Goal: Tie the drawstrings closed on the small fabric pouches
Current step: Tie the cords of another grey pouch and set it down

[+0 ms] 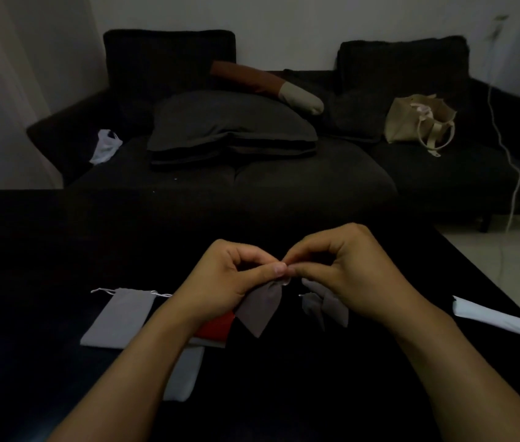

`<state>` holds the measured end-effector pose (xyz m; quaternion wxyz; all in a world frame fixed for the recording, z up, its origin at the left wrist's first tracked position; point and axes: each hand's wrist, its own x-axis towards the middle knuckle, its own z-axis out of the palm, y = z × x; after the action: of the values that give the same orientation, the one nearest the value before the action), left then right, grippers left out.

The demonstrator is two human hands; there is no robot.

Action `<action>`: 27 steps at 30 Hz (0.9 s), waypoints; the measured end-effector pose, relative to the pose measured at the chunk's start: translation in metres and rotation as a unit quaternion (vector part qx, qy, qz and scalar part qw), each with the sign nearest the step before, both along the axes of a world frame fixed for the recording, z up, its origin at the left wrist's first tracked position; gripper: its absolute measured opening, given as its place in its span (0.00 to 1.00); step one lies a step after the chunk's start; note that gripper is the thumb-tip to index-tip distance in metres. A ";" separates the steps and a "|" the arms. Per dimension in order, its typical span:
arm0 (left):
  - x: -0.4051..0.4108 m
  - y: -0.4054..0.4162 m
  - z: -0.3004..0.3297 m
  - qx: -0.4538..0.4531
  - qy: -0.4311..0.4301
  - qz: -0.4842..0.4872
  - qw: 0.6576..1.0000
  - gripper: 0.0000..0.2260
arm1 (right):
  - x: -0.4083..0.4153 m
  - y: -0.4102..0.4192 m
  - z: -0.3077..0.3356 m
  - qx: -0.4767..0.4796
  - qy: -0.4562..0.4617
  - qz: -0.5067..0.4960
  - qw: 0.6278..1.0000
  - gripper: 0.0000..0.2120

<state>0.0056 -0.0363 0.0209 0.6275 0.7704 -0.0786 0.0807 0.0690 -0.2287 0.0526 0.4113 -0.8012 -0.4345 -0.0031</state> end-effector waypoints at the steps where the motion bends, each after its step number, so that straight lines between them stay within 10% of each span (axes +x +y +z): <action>1: -0.001 0.001 0.000 0.008 0.008 -0.004 1.000 0.10 | -0.001 0.000 0.000 -0.019 -0.006 -0.002 1.000 0.05; 12: -0.004 -0.007 0.003 -0.251 0.094 -0.065 0.961 0.08 | -0.007 0.003 0.003 0.090 0.235 0.078 0.965 0.04; 27: 0.003 -0.020 0.000 -0.393 0.150 0.041 0.906 0.06 | -0.001 -0.001 0.003 0.148 0.239 -0.010 0.960 0.10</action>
<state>0.0082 -0.0565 0.0212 0.8801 0.4667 0.0861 0.0140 0.0676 -0.2301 0.0561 0.6174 -0.7127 -0.3108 0.1198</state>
